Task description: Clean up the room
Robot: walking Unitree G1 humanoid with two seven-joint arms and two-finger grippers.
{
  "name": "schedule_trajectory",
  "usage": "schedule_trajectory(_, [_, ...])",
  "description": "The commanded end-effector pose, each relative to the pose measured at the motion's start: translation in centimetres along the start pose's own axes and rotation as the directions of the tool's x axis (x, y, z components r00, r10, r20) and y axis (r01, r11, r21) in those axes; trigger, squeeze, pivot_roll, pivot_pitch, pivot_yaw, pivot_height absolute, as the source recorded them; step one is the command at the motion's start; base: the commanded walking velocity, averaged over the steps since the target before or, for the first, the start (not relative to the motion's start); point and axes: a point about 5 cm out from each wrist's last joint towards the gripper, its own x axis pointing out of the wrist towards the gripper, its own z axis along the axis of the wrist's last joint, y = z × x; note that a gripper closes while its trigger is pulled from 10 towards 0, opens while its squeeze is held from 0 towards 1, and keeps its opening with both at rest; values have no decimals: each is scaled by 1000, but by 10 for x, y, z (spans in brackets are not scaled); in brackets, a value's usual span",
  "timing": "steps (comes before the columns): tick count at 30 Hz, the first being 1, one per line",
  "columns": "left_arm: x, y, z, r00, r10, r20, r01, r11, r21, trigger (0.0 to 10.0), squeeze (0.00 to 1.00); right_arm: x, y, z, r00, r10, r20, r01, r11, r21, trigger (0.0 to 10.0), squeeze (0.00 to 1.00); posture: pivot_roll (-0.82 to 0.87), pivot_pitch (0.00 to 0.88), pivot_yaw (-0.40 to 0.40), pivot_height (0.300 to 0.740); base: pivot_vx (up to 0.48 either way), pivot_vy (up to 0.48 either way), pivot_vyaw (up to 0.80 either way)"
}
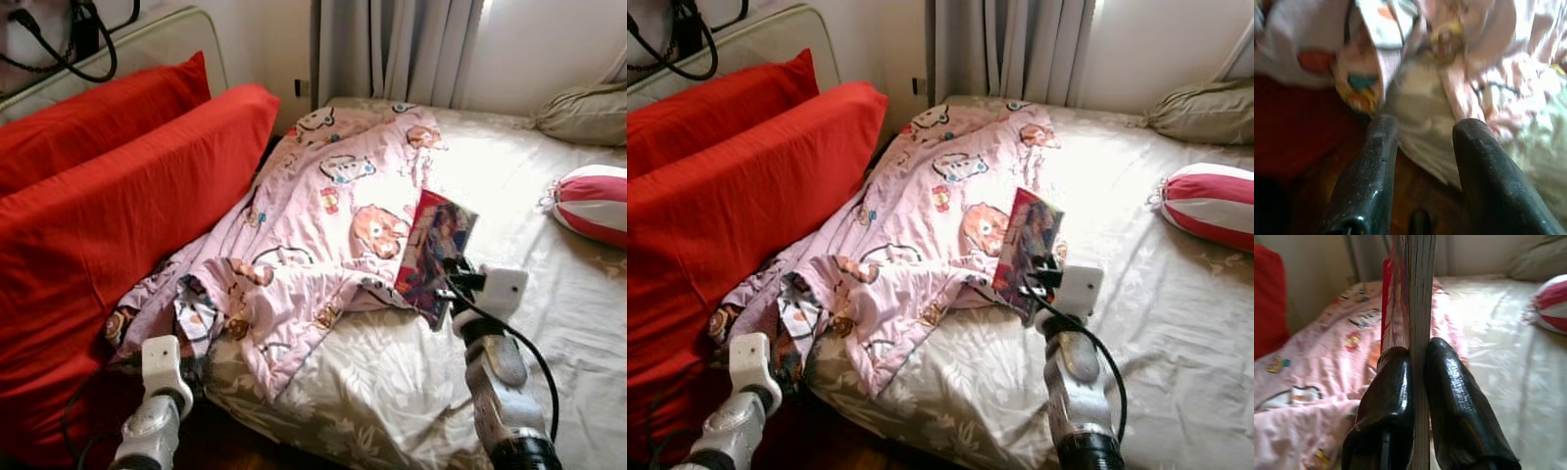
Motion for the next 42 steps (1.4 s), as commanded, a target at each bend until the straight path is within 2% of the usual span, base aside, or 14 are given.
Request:
schedule_trajectory(1, [-4, 1, -15, 998, 24, -62, -24, 1000, -4, 10000, 0, 3, -8, 10, 998, -26, 50, 27, 1000, -12, 10000, 0, -19, 0, -11, 740, 0, 0, 0])
schedule_trajectory(4, [-8, 3, -27, 993, 37, -108, -37, 999, -1, 10000, 0, 4, -10, 12, 998, -21, 58, 22, 1000, -11, 10000, 0, -19, 0, -15, 740, 0, 0, 0])
schedule_trajectory(10, [-12, 5, -35, 989, 41, -139, -40, 999, 11, 10000, 0, 5, -9, 14, 998, -14, 65, 15, 1000, -17, 10000, 0, -21, 0, -16, 740, 0, 0, 0])
schedule_trajectory(11, [-17, 9, -46, 982, 52, -183, -49, 999, 25, 10000, 0, 7, -4, 15, 997, 8, 71, -6, 999, -33, 10000, 0, -23, 0, -13, 740, 0, 0, 0])
schedule_trajectory(15, [-22, 14, -56, 975, 69, -211, -64, 998, 27, 10000, 0, 9, 2, 13, 997, 32, 64, -30, 999, -43, 10000, 0, -23, 0, -12, 740, 0, 0, 0])
schedule_trajectory(21, [-23, 16, -56, 974, 86, -211, -84, 996, 16, 10000, 0, 11, 1, 14, 998, 26, 63, -24, 999, -32, 10000, 0, -21, 0, -7, 740, 0, 0, -607])
schedule_trajectory(32, [-21, 13, -52, 979, 68, -191, -63, 997, 33, 10000, 0, 10, 3, 8, 998, 23, 55, -22, 1000, -22, 10000, 0, -15, 0, 1, 740, 0, 0, -711])
schedule_trajectory(42, [-19, 11, -49, 982, 54, -182, -46, 998, 47, 10000, 0, 11, 9, 7, 997, 16, 71, -16, 1000, 6, 10000, 0, -4, 0, -3, 740, 0, -295, 0])
